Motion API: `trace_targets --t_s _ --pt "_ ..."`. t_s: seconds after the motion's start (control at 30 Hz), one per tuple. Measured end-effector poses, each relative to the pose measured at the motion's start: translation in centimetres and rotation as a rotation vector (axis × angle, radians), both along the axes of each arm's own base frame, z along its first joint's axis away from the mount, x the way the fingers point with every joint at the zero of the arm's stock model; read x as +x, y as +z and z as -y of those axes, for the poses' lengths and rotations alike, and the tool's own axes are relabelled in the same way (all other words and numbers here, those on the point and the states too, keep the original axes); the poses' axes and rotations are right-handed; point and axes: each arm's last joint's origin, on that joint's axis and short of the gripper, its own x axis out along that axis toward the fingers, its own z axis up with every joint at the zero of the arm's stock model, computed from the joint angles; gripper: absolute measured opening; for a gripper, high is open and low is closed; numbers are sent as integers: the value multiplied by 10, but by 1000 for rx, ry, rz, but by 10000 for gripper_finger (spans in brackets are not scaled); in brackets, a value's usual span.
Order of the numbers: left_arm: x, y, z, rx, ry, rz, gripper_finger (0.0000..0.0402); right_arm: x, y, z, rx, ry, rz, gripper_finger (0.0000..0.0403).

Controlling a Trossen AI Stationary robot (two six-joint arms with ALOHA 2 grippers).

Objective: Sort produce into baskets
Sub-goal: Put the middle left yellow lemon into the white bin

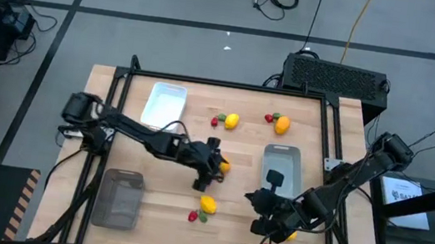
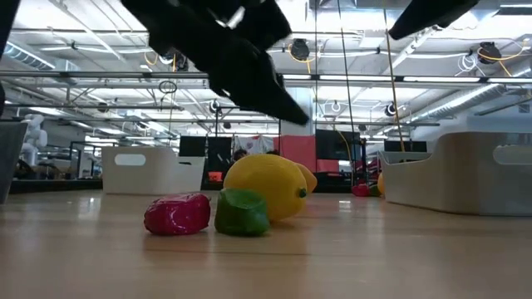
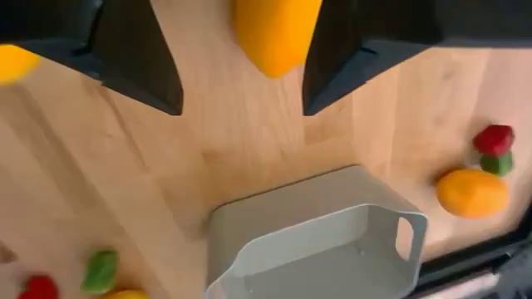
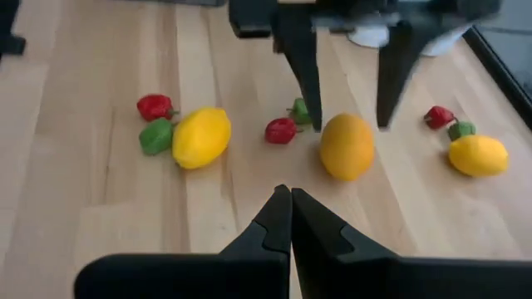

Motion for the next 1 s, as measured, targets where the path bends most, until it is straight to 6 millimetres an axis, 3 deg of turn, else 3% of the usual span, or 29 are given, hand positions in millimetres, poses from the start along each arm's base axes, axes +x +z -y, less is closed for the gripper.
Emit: trace_targets --t_s 0.23,0.6,1.0 --pt "20 -13 -10 -32 27 -65 282 1 1 1 -23 20 -5 0" --pt "19 -19 -42 -162 76 -147 282 3 2 0 17 5 24 0" --pt "19 -32 -43 -176 39 -199 282 3 3 -1 45 -6 39 0"
